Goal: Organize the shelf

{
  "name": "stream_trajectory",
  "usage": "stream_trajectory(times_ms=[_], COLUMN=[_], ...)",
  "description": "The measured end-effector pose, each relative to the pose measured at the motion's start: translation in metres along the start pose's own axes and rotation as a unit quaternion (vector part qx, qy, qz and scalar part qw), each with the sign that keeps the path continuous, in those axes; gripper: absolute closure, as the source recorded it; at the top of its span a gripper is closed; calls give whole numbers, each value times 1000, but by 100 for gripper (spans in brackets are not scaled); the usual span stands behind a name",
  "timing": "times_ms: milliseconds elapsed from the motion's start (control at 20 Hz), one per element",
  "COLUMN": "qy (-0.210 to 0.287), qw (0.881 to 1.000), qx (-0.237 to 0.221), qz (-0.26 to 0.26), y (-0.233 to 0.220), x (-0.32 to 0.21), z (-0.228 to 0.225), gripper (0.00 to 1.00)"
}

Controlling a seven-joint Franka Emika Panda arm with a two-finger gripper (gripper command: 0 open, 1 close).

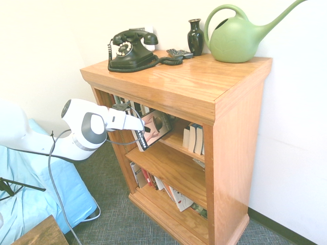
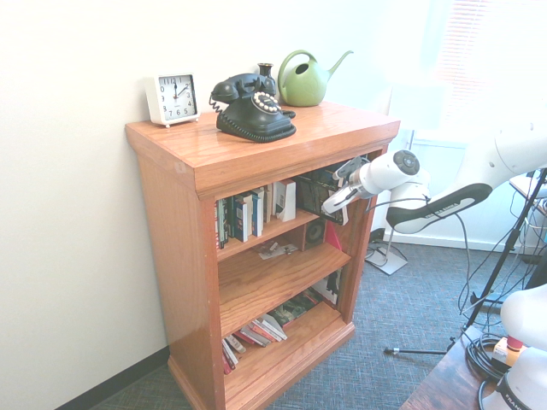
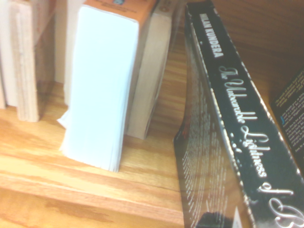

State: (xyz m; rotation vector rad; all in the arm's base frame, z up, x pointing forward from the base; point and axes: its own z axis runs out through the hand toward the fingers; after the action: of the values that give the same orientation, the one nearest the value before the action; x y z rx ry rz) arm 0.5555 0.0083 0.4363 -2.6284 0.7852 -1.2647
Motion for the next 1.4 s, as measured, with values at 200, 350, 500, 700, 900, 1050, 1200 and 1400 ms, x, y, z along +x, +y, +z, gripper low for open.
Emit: stream_trajectory(times_ms=[200, 350, 500, 700, 900, 1050, 1200, 1400], qy=[8, 18, 17, 22, 24, 24, 24, 14], qw=[1000, 1000, 1000, 999, 999, 998, 998, 996], qx=[-7, -1, 12, 16, 25, 38, 49, 61], qz=[-1, 3, 14, 17, 23, 32, 42, 60], y=[-13, -22, -29, -31, -34, -38, -39, -36], x=[0, -8, -14, -13, -10, -6, -1, 3], z=[29, 65, 85, 86, 80, 73, 64, 57], gripper=[100, 100, 100, 100, 100, 100, 100, 100])
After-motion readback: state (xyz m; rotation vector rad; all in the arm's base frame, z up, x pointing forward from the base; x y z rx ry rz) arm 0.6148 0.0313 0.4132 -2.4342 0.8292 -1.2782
